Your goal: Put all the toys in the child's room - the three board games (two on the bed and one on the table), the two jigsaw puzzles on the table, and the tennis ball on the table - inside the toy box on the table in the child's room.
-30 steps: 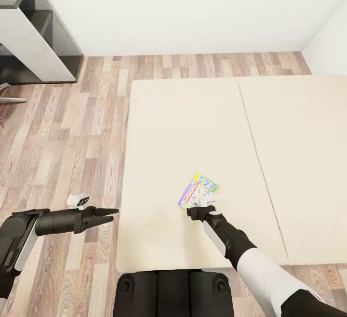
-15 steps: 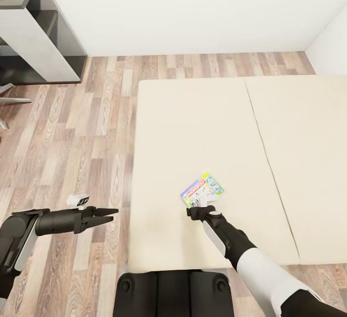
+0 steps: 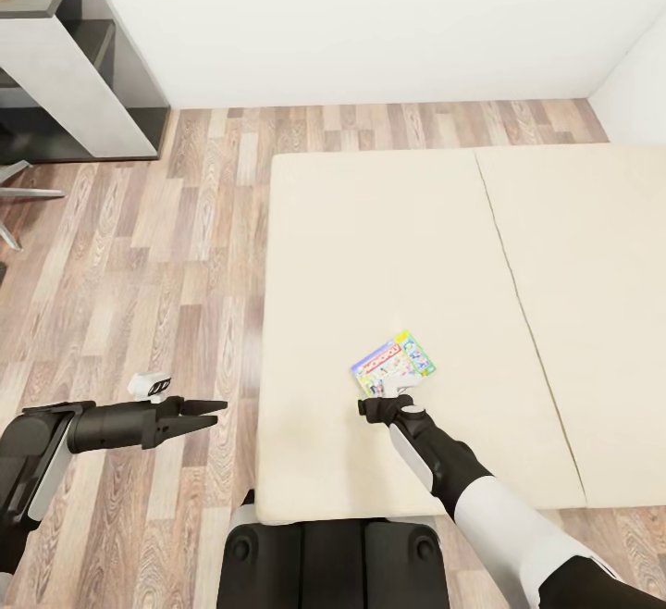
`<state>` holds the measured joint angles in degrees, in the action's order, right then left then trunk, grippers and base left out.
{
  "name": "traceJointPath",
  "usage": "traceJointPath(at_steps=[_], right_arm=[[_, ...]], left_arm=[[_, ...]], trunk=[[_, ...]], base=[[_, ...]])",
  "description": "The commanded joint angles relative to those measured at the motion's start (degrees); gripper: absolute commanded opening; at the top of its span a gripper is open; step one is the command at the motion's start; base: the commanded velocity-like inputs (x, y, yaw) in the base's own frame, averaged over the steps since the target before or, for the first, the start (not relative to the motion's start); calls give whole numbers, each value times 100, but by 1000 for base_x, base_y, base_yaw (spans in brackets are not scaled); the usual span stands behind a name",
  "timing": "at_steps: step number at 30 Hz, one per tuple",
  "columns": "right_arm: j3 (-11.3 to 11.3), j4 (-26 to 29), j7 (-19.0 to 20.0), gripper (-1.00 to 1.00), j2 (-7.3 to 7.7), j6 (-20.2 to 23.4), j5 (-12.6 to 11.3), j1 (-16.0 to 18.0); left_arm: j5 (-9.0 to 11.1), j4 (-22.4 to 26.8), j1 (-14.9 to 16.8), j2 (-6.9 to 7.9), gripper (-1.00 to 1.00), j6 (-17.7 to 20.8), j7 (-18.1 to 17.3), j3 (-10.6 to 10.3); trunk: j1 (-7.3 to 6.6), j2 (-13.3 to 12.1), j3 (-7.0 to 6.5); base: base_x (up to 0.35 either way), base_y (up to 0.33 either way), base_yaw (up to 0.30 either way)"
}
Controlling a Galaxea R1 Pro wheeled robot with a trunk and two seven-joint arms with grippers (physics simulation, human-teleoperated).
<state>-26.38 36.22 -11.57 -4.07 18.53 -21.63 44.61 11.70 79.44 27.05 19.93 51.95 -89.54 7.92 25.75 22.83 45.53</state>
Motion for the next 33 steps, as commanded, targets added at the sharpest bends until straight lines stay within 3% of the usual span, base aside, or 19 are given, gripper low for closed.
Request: traceJointPath(at_steps=[1,33], right_arm=[[-33,12,-55,100,7,19,-61,4],[24,25,-81,100,55,64,-103,4]], left_arm=[[-1,1,2,2,100,61,-20,-1],[3,0,2,5,100,59,-23,4]], trunk=[[3,9,6],[3,9,6]], base=[[0,3,0],[0,0,0]])
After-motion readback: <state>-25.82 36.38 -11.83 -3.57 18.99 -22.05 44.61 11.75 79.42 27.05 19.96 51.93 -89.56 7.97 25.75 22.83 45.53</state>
